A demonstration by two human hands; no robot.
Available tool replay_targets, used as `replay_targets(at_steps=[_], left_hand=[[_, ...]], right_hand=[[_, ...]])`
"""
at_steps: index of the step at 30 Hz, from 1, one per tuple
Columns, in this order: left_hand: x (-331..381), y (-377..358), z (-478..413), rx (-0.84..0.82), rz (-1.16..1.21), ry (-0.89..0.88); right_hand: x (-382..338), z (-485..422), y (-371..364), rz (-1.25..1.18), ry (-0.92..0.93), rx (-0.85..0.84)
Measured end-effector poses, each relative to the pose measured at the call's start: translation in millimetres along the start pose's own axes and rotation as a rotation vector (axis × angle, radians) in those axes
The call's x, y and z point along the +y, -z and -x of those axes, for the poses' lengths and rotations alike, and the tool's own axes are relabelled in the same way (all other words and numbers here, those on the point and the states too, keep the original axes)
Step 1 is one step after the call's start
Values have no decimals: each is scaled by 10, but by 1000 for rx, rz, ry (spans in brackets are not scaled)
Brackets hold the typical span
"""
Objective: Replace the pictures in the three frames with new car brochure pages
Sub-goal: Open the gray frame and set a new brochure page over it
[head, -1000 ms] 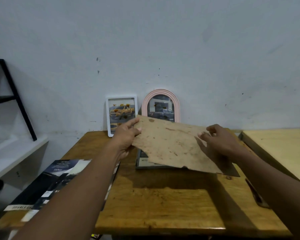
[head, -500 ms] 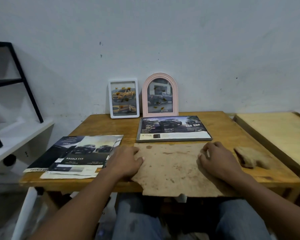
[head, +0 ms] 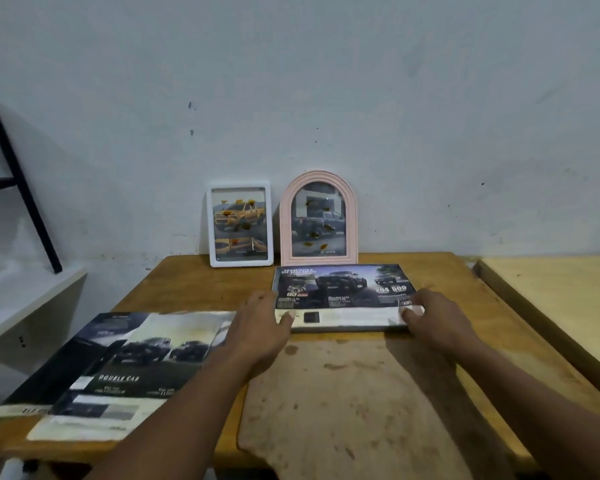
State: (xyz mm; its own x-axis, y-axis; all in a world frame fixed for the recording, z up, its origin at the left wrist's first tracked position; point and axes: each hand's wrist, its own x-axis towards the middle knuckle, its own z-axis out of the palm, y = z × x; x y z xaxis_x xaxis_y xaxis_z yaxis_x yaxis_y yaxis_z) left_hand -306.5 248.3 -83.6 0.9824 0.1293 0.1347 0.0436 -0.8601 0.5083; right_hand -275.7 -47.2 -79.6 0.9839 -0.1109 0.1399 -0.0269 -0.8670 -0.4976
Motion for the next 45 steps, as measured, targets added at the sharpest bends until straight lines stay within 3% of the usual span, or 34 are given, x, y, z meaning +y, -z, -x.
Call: replay_targets(at_steps=[5, 12, 19, 26, 31, 37, 41, 45], left_hand=[[28, -109, -353, -73, 126, 7], [-168, -59, -428, -43, -34, 15], [-353, -73, -443, 31, -175, 85], [-378, -123, -466, 63, -266, 38], [-77, -287, -539, 68, -115, -192], [776, -739, -580, -62, -24, -457], [1296, -1018, -555, -149, -107, -555], [1645, -1213, -515, -290, -214, -602]], right_hand=[[-69, -218, -256, 114, -49, 16], [-317, -230, -497, 195, -66, 51], [-619, -199, -642, 50, -70, 81], [-742, -148, -643, -187, 212, 243], [-527, -400, -184, -251, 345, 376], [392, -771, 509, -137, 125, 350], [1029, -806, 763, -34, 19, 347], [1402, -802, 798, 215, -148, 199]])
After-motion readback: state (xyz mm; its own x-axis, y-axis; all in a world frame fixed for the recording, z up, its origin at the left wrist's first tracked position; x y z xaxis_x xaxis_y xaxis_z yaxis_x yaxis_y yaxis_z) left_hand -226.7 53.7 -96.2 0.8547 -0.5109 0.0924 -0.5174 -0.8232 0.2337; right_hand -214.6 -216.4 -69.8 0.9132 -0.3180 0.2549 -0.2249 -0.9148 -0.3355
